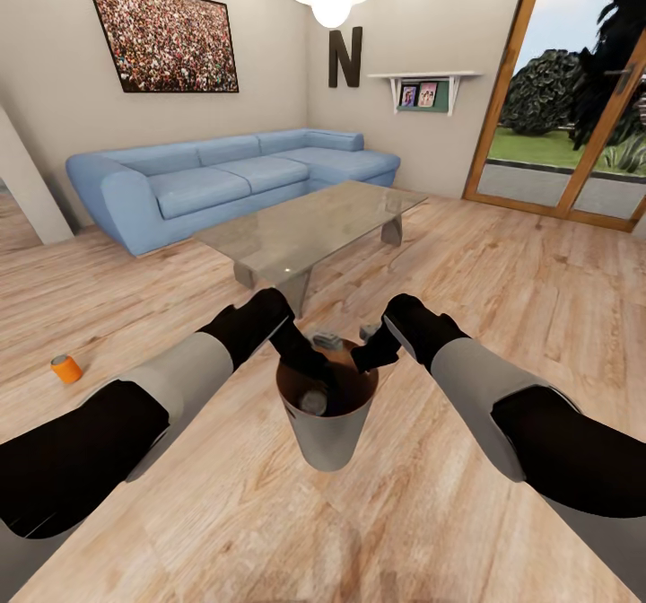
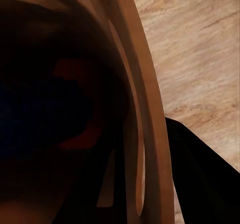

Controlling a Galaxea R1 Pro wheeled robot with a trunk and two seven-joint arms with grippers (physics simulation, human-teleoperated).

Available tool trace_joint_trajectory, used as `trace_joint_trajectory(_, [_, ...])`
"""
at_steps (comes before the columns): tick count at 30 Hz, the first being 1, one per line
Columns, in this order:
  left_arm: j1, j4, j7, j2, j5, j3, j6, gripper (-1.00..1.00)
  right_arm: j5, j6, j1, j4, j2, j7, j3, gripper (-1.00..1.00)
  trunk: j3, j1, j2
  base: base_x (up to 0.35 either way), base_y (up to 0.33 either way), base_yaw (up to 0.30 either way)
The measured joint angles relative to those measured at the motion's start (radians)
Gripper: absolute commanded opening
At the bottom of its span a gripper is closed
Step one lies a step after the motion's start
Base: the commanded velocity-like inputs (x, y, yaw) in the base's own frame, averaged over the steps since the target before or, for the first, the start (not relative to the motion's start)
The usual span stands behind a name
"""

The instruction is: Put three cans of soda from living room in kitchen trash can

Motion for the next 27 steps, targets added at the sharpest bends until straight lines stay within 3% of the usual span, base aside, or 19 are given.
trace_joint_trajectory(4, [-0.001,-0.036,-0.003,0.01,0.003,-0.006,0.0,1.0,-0.003,0.0,0.001,0.0,-0.002,0.0,0.0,-1.0,0.0,0.0,0.0,0.0,0.0,0.0])
trace_joint_trajectory(8, [-0.001,-0.19,-0.009,0.03,0.009,-0.003,0.0,1.0,-0.008,0.001,0.001,-0.001,-0.008,0.0,0.0,-1.0,0.0,0.0,0.0,0.0,0.0,0.0])
trace_joint_trajectory(10, [-0.001,-0.281,-0.011,0.063,0.008,0.002,0.0,1.0,-0.001,0.0,0.001,-0.001,-0.01,0.0,0.003,-1.0,0.0,0.0,0.0,0.0,0.0,0.0])
trace_joint_trajectory(11, [0.0,-0.341,-0.014,0.104,0.01,0.01,-0.002,1.0,0.002,0.0,0.001,-0.001,-0.011,0.0,0.004,-1.0,0.0,0.0,0.0,0.0,0.0,0.0])
trace_joint_trajectory(12, [0.0,-0.435,-0.032,0.171,0.028,0.046,-0.002,1.0,0.001,0.0,0.002,-0.001,-0.012,0.0,0.005,-1.0,0.0,0.0,0.0,0.0,0.0,0.0])
trace_joint_trajectory(14, [0.0,-0.496,-0.049,0.226,0.043,0.089,-0.001,1.0,-0.002,0.0,0.002,-0.001,-0.013,0.0,0.004,-1.0,0.0,0.0,0.0,0.0,0.0,0.0])
trace_joint_trajectory(15, [0.002,-0.541,-0.065,0.275,0.057,0.136,-0.002,1.0,-0.005,0.001,0.002,-0.001,-0.013,0.0,0.004,-1.0,0.0,0.0,0.0,0.0,0.0,0.0])
trace_joint_trajectory(17, [0.01,-0.576,-0.083,0.328,0.071,0.189,-0.001,1.0,-0.008,0.001,0.003,-0.001,-0.014,0.0,0.003,-1.0,0.0,0.0,0.0,0.0,0.0,0.0])
trace_joint_trajectory(18, [0.049,-0.649,-0.124,0.395,0.097,0.29,0.0,1.0,-0.01,0.002,0.003,-0.001,-0.017,0.0,0.003,-1.0,0.0,0.0,0.0,0.0,0.0,0.0])
trace_joint_trajectory(19, [0.068,-0.676,-0.131,0.454,0.087,0.318,-0.002,1.0,-0.009,0.001,0.004,-0.001,-0.018,0.0,0.003,-1.0,0.0,0.0,0.0,0.0,0.0,0.0])
trace_joint_trajectory(21, [0.172,-0.801,-0.131,0.503,0.088,0.42,-0.001,1.0,-0.011,0.002,0.007,-0.002,-0.028,0.001,0.002,-1.0,0.0,0.0,0.0,0.0,0.0,0.0])
trace_joint_trajectory(22, [0.279,-0.892,-0.078,0.522,0.087,0.507,-0.001,1.0,-0.018,0.003,0.008,-0.006,-0.041,0.002,-0.001,-1.0,0.0,0.0,0.0,0.0,0.0,0.0])
trace_joint_trajectory(24, [0.367,-0.938,-0.009,0.528,0.087,0.566,-0.001,1.0,-0.004,0.0,0.01,-0.009,-0.057,0.002,-0.001,-1.0,0.0,0.0,0.0,0.0,0.0,0.0])
trace_joint_trajectory(25, [0.444,-0.97,0.077,0.53,0.085,0.608,-0.041,1.0,-0.015,0.003,0.011,-0.01,-0.076,0.001,-0.005,-1.0,0.0,0.0,0.0,0.0,0.0,0.0])
trace_joint_trajectory(26, [0.49,-0.982,0.129,0.529,0.087,0.624,-0.072,1.0,-0.009,0.001,0.012,-0.011,-0.089,0.001,-0.006,-1.0,0.0,0.0,0.0,0.005,0.0,0.0])
trace_joint_trajectory(27, [0.566,-0.996,0.236,0.526,0.086,0.644,-0.143,1.0,-0.022,0.005,0.013,-0.012,-0.113,0.002,-0.008,-1.0,0.0,0.0,0.0,0.045,0.0,0.0])
